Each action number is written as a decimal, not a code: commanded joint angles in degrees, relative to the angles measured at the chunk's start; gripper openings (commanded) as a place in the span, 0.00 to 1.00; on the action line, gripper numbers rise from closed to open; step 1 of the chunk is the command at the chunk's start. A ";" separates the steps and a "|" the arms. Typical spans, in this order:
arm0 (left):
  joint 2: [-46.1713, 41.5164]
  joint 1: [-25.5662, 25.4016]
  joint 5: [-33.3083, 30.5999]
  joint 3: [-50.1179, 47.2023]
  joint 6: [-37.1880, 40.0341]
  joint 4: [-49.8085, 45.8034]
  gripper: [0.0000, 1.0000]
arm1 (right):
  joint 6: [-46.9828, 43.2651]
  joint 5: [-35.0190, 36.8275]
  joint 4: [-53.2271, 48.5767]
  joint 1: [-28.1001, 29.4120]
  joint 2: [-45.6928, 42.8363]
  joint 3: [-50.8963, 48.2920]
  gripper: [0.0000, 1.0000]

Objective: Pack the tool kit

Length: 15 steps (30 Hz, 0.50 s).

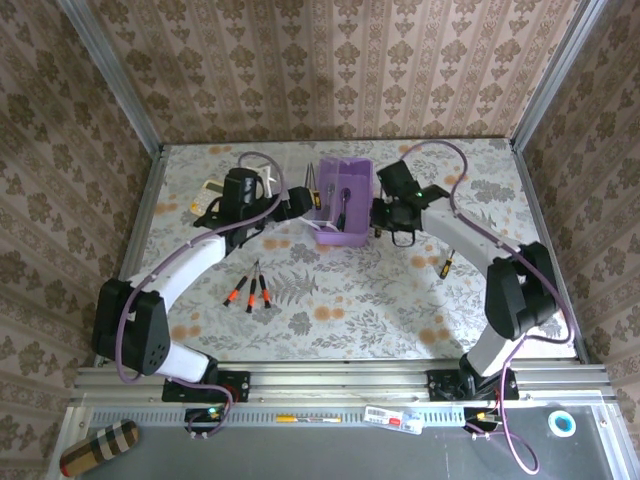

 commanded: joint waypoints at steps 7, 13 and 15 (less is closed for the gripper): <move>-3.26 5.04 -0.40 0.25 -1.57 0.95 1.00 | -0.73 -1.68 -2.45 5.87 17.82 23.07 0.13; -3.20 5.38 0.30 0.17 -2.12 1.49 1.00 | -0.69 -2.98 -5.85 6.33 26.61 34.39 0.14; -3.16 5.52 0.90 0.17 -2.47 1.92 1.00 | -0.61 -2.91 -6.66 6.34 28.65 36.93 0.14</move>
